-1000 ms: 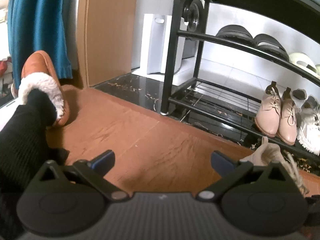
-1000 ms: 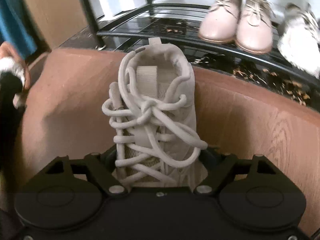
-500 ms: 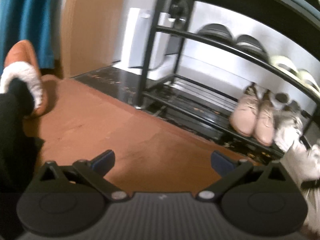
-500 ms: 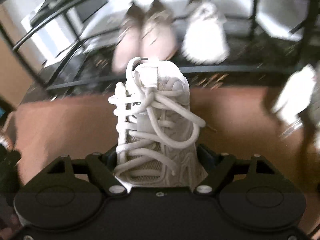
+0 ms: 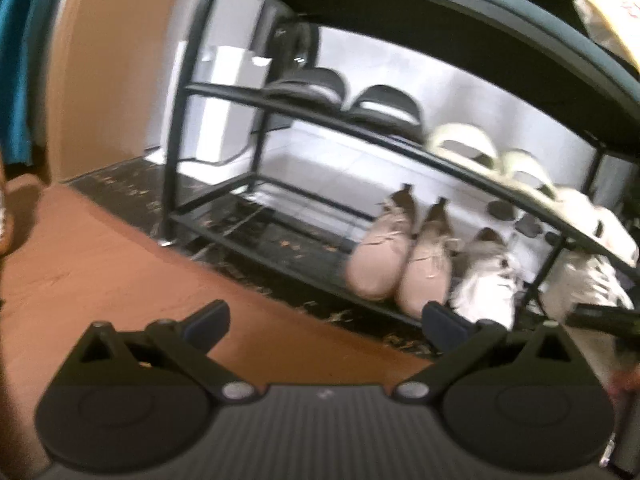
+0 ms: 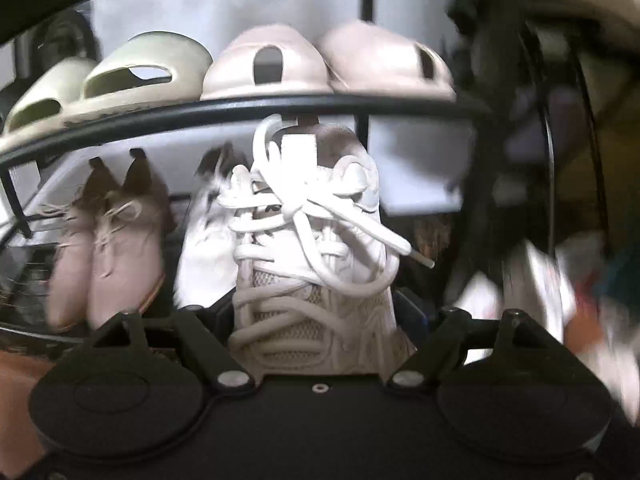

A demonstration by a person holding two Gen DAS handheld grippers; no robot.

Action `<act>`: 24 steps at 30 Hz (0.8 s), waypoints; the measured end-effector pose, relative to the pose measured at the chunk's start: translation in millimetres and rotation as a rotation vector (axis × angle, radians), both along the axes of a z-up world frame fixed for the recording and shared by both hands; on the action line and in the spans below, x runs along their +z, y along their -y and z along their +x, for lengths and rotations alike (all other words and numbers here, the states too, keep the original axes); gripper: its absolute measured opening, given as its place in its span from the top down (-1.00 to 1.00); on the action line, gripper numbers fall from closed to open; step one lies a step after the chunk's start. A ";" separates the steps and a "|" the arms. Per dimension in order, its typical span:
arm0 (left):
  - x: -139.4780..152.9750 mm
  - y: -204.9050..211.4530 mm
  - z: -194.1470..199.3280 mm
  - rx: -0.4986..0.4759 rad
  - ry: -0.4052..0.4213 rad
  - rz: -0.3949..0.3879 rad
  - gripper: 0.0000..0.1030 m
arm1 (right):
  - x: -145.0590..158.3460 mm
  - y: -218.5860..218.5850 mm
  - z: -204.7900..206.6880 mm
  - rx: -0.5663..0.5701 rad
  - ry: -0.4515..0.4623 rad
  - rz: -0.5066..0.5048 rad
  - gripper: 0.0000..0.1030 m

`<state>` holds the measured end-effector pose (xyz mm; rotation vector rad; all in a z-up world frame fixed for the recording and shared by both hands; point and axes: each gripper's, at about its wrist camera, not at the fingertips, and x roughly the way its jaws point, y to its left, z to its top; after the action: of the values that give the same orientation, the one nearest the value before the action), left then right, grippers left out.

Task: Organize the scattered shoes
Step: 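Set the sneaker on the shelf beside the first white sneaker, open right tool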

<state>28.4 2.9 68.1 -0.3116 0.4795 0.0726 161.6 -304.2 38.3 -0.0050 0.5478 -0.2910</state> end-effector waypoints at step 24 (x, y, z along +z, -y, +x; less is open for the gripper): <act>-31.7 62.7 40.1 -0.101 -0.004 0.158 -0.99 | -83.8 58.4 138.4 0.114 0.082 -0.008 -0.48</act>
<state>68.5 -59.9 36.5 -0.1322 0.4895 0.0123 300.1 -362.6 -45.5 -0.0322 0.4633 -0.1820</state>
